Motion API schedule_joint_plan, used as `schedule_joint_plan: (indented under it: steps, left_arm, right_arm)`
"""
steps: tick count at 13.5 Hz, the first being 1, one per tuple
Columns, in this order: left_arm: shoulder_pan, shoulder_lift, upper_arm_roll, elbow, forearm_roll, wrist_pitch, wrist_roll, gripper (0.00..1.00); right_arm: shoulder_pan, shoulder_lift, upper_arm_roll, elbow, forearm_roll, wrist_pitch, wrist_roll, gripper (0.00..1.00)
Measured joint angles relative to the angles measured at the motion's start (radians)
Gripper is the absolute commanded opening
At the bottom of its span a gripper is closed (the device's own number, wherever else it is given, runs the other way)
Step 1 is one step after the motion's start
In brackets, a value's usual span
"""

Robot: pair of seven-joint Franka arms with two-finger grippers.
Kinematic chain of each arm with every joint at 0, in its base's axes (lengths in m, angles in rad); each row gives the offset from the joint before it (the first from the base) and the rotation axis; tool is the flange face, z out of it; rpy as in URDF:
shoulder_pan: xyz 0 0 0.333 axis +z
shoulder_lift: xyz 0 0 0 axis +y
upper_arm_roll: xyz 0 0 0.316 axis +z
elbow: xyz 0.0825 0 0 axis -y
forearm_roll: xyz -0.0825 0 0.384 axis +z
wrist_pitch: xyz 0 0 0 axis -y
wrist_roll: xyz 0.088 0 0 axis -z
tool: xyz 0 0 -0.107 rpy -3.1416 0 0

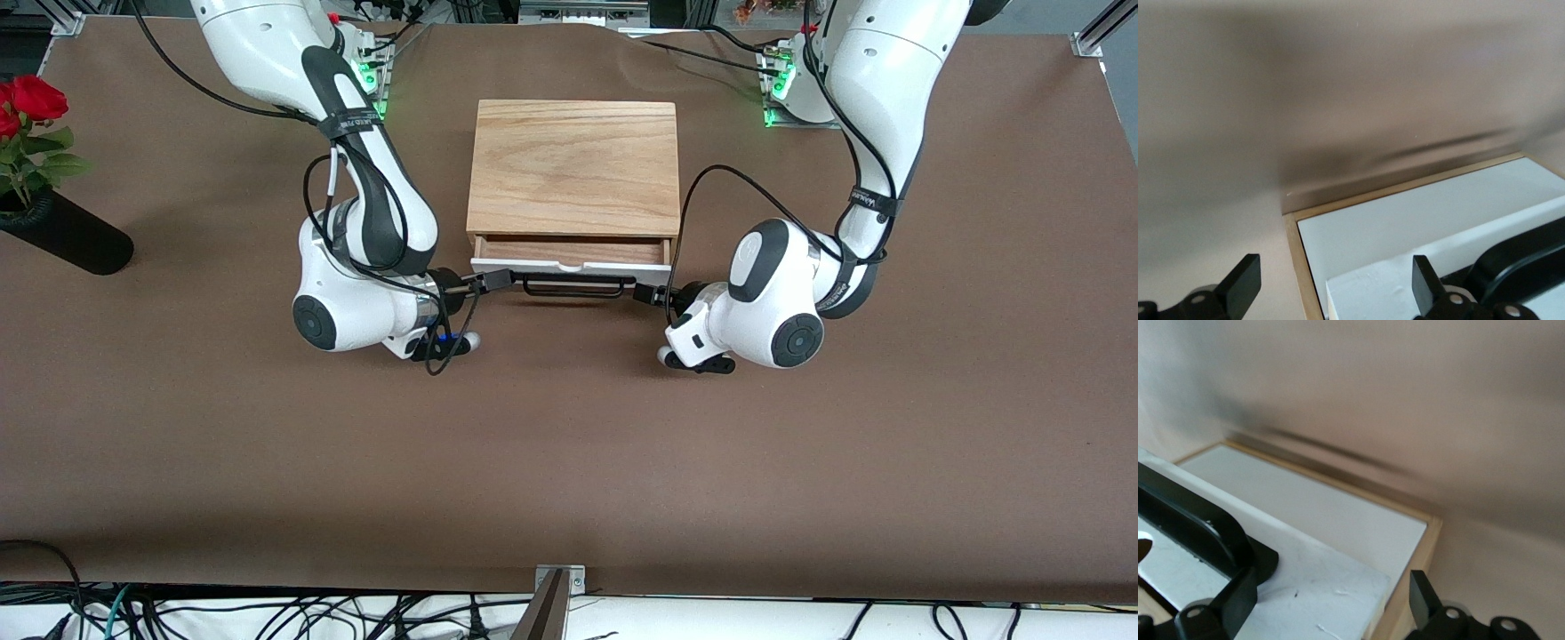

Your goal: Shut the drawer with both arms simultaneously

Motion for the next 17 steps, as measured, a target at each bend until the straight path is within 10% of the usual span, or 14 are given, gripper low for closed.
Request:
schedule_joint_plan:
  steps: [13,17]
  left_arm:
    - [0.001,0.005,0.004,-0.002,0.0,-0.166,0.0,1.0]
    - [0.031,0.0,0.012,0.061,0.0,-0.163,0.003,1.0]
  right_arm:
    - [-0.028,-0.001,-0.066,-0.061,0.005,-0.208,-0.008,1.0]
    - [-0.062,-0.009,-0.082,-0.013,0.0,-0.087,-0.034,1.0]
